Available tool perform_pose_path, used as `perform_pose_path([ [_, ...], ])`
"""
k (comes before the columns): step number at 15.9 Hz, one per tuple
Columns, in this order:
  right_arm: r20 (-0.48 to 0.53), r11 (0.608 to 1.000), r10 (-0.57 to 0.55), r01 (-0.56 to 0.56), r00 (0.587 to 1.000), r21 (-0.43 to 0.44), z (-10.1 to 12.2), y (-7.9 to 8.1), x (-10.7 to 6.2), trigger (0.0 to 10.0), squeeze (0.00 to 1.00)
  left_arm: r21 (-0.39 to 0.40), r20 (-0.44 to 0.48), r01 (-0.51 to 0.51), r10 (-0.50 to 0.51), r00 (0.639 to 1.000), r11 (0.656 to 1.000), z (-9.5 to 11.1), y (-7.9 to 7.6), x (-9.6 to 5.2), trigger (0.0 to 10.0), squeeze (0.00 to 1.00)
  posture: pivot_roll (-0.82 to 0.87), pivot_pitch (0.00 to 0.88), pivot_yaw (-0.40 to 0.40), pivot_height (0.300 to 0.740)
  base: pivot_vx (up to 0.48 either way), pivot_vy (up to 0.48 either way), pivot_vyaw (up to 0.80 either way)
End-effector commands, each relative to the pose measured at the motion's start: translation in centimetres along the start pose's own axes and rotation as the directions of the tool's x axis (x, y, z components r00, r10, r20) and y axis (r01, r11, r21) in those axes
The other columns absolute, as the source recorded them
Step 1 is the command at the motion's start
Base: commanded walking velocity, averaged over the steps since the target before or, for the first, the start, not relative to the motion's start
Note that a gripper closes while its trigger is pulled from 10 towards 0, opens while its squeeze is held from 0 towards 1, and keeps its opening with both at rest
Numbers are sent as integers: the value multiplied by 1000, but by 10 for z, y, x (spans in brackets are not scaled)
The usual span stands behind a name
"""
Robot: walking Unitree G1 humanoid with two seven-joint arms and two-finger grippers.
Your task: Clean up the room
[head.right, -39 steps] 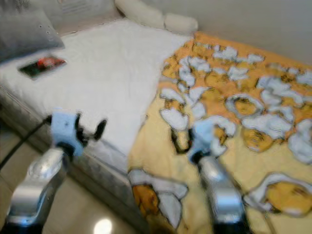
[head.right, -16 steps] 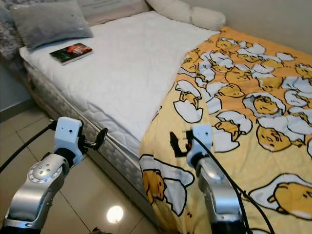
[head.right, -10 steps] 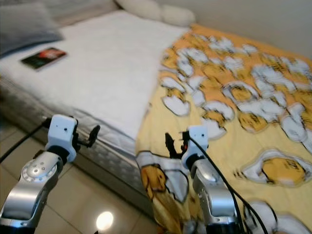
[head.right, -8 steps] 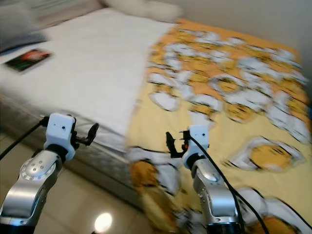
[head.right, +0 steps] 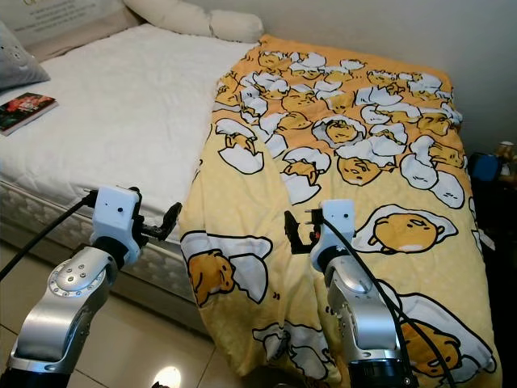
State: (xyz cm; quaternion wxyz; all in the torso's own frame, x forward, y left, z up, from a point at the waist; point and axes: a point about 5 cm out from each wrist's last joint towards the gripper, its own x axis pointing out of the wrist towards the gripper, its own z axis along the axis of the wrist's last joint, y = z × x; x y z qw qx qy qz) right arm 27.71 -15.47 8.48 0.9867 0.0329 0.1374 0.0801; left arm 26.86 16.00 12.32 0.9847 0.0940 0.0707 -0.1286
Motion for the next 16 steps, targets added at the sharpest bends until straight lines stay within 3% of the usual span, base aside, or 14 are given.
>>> perform_pose_path([
  [1,-2,1000,2,-2,1000,-16,2,-1,2,10000,0,2,0,30,-30,1000,1000,1,-3,0,10000,0,-104,0,-22,740,0,0,0],
  [4,-44,998,-58,58,997,10,-6,-13,-4,10000,0,-8,-28,40,-40,999,999,-7,-5,-7,10000,0,-122,0,-21,740,0,0,0],
  [5,-53,998,-67,68,996,6,-9,-18,-6,10000,325,-17,-35,56,-56,998,998,-10,-6,-9,10000,0,-125,0,-23,740,0,0,0],
  [6,-60,997,-78,79,995,4,-10,-22,-6,10000,1000,-15,-35,86,-86,996,996,-11,-7,-9,10000,0,-130,0,-22,740,0,0,0],
  [9,-81,994,-110,110,991,-13,-12,-40,3,10000,1000,55,-63,279,-276,959,959,-11,-17,-5,10000,0,-143,0,-6,740,0,0,0],
  [10,-114,993,-121,122,986,2,-13,-51,14,10000,1000,90,-87,357,-349,933,930,-11,-20,-1,10000,0,-150,0,11,740,0,0,0],
  [14,-266,999,-34,38,963,8,-27,-59,28,10000,1000,84,-122,433,-422,898,897,-10,-12,2,10000,0,-151,0,26,740,0,0,0],
  [16,-302,997,10,13,953,74,-27,-62,36,10000,1000,94,-152,436,-420,895,895,-9,3,3,10000,0,-166,2,30,740,0,0,0],
])
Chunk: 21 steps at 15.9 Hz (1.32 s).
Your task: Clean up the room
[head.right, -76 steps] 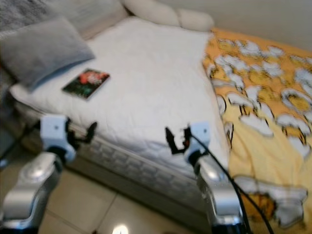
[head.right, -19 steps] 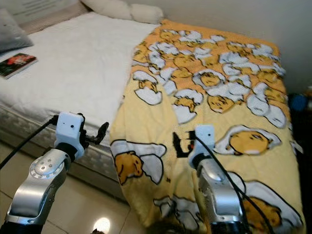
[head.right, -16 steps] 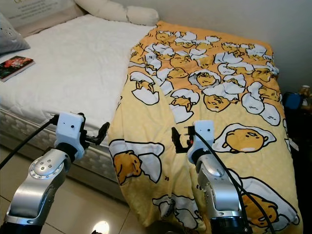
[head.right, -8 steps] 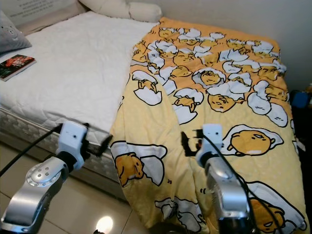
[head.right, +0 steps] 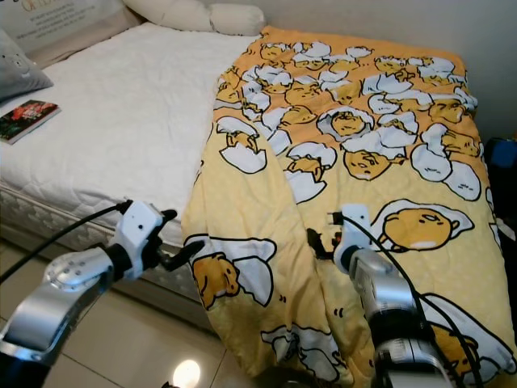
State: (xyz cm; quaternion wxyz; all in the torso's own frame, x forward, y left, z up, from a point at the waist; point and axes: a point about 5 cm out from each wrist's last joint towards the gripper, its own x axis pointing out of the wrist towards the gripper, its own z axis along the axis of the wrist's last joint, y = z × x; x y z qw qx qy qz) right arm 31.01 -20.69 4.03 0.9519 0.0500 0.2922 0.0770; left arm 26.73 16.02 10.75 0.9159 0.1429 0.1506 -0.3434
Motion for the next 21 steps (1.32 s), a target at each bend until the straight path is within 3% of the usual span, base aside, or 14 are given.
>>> perform_pose_path([
  [1,-10,1000,28,-28,1000,-3,6,-1,2,10000,1000,7,4,-12,12,1000,1000,5,11,-3,10000,0,-171,11,36,740,0,0,0],
  [3,-48,997,74,-75,996,-16,6,0,5,10000,992,-1,0,-8,8,1000,1000,5,15,-6,10000,0,-180,27,37,740,0,0,0],
  [4,-61,996,84,-86,995,-28,5,1,5,10000,549,6,-3,0,0,1000,1000,6,15,-6,10000,0,-181,32,31,740,0,0,0],
  [5,-93,992,115,-120,989,-50,0,3,6,10000,0,5,-6,15,-15,1000,1000,6,14,-7,10000,0,-181,34,26,740,0,0,0],
  [8,-144,977,194,-203,970,-57,-11,16,9,10000,0,2,-13,32,-32,999,999,4,10,-9,10000,0,-177,36,18,740,0,0,0],
  [9,-152,968,242,-249,958,-33,-13,23,10,510,0,1,-17,36,-36,999,999,3,8,-11,10000,0,-173,38,8,740,0,0,0],
  [10,-155,964,258,-265,954,-26,-14,24,11,0,0,0,-18,36,-35,999,999,3,8,-11,10000,0,-171,39,5,740,0,0,0],
  [16,-204,902,425,-432,882,9,-22,48,10,0,0,-4,-21,33,-33,999,999,3,5,-12,10000,0,-167,31,-13,740,0,0,0],
  [21,-201,881,468,-473,861,25,-23,57,10,0,0,2,-24,33,-33,999,999,3,5,-12,10000,0,-165,20,-18,740,0,0,0],
])
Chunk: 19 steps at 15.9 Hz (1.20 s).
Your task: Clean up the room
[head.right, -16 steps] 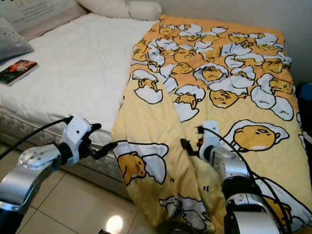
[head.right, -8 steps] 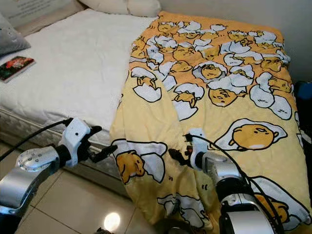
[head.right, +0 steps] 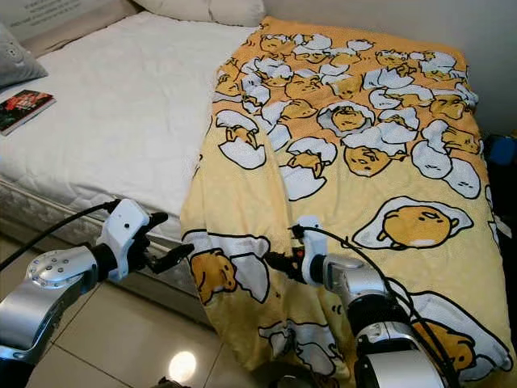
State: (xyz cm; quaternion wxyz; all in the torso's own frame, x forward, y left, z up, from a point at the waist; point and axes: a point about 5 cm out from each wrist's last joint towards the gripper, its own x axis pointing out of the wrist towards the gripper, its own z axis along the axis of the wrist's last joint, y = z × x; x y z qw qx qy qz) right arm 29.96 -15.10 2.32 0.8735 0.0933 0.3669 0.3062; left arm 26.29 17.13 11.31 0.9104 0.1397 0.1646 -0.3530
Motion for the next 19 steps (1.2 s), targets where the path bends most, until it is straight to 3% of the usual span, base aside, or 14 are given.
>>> perform_pose_path([
  [1,8,999,34,-34,999,6,1,5,1,0,0,14,-2,5,-5,1000,1000,2,-1,0,10000,0,-166,20,-18,740,0,0,0],
  [10,71,993,109,-111,991,30,14,18,4,0,0,24,-14,-58,59,998,998,0,7,0,10000,0,-168,21,-15,740,0,0,0],
  [16,82,982,187,-189,979,21,14,44,13,0,0,24,-18,-82,83,996,996,-1,11,0,10000,0,-165,28,-11,740,0,0,0],
  [18,112,966,253,-257,961,18,25,63,18,0,0,0,16,-35,35,999,999,2,7,-4,10000,0,-158,28,-14,740,0,0,0],
  [19,111,947,320,-321,941,-11,32,81,24,0,0,-13,25,14,-13,1000,1000,2,5,-9,10000,0,-156,27,-13,740,0,0,0],
])
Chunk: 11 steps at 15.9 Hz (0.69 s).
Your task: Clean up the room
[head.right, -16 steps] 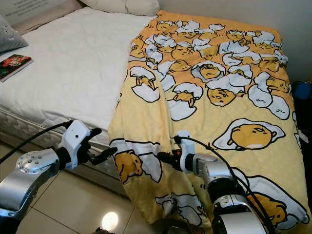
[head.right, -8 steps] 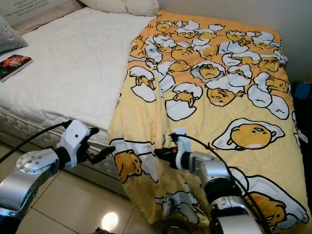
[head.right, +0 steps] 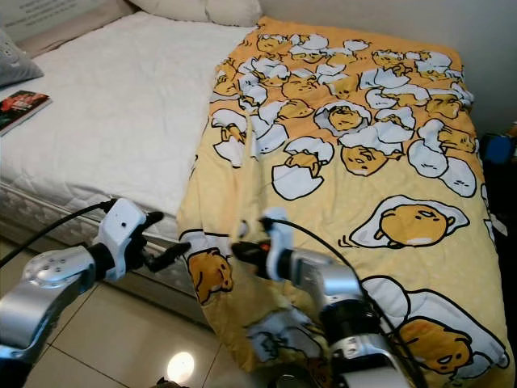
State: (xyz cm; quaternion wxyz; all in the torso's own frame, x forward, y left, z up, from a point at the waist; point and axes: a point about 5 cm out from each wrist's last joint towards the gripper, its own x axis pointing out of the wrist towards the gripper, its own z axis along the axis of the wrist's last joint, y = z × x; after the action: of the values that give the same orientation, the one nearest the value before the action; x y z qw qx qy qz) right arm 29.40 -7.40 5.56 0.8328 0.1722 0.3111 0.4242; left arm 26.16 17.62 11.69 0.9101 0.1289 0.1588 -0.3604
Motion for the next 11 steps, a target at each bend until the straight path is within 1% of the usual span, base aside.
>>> perform_pose_path([
  [1,5,990,134,-134,991,-51,15,26,14,0,0,-5,0,8,-8,1000,1000,1,6,-11,10000,0,-156,27,-13,740,0,0,0],
  [2,-1,982,177,-177,984,-62,16,35,19,0,0,-4,-7,4,-4,1000,1000,1,9,-14,10000,0,-149,32,-7,740,0,0,0],
  [3,-15,965,251,-251,968,-77,19,49,25,0,0,0,-21,-24,24,1000,1000,0,16,-20,10000,0,-147,35,-4,740,0,0,0],
  [4,-21,956,280,-280,960,-81,20,55,28,0,0,3,-26,-42,42,999,999,0,20,-23,10000,0,-146,36,-3,740,0,0,0],
  [6,-58,901,417,-421,907,-104,20,81,34,0,0,4,-68,-175,175,982,985,-2,46,-36,10000,0,-142,38,-3,740,0,0,0],
  [7,-81,890,430,-437,899,-127,16,86,36,0,0,-1,-73,-230,229,971,973,-1,56,-41,10000,0,-135,39,-3,740,0,0,0],
  [8,-96,912,366,-377,926,-163,10,80,39,4431,0,-41,-59,-267,264,963,963,0,61,-41,10000,0,-133,37,-7,740,0,0,0],
  [9,-97,917,350,-362,932,-169,9,78,39,4431,0,-53,-55,-274,271,961,960,0,62,-41,10000,0,-133,37,-7,740,0,0,0],
  [10,-86,938,280,-291,956,-186,8,71,39,10000,0,-71,-77,-294,289,954,953,-6,60,-37,10000,0,-135,33,-1,740,0,0,0],
  [11,-82,940,272,-283,959,-192,8,70,39,10000,0,-68,-88,-301,295,951,951,-8,60,-36,10000,0,-135,33,-1,740,0,0,0],
])
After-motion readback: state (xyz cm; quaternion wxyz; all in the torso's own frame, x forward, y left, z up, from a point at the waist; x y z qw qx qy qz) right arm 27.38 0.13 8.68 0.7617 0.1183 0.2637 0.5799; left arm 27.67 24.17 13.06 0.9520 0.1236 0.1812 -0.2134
